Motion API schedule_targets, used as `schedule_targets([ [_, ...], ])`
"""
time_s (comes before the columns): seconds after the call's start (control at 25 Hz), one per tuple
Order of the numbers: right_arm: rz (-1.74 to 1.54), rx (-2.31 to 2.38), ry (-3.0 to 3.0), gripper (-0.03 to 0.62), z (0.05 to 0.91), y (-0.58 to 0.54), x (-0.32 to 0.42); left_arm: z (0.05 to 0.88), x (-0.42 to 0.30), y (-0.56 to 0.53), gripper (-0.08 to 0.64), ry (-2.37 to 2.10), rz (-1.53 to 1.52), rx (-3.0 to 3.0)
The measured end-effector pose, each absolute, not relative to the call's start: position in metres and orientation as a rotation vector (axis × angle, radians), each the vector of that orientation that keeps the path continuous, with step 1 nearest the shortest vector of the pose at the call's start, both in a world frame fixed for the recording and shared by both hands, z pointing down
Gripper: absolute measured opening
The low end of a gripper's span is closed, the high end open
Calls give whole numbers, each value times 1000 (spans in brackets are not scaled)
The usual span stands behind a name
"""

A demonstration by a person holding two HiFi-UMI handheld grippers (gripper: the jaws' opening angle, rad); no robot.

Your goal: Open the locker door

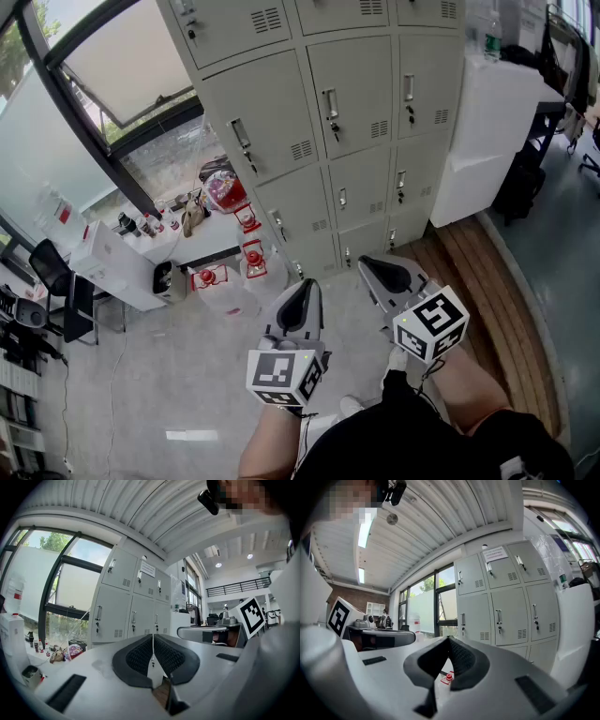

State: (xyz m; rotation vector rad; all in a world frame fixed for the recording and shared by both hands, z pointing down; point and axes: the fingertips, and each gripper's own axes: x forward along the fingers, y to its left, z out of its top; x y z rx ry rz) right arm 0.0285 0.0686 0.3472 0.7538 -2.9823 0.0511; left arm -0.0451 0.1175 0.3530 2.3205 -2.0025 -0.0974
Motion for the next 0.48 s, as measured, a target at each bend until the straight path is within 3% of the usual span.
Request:
schedule_targets([
  [0.48,65,763,-2990,54,347,76,26,355,-46,125,23,-1977,-97,2328],
])
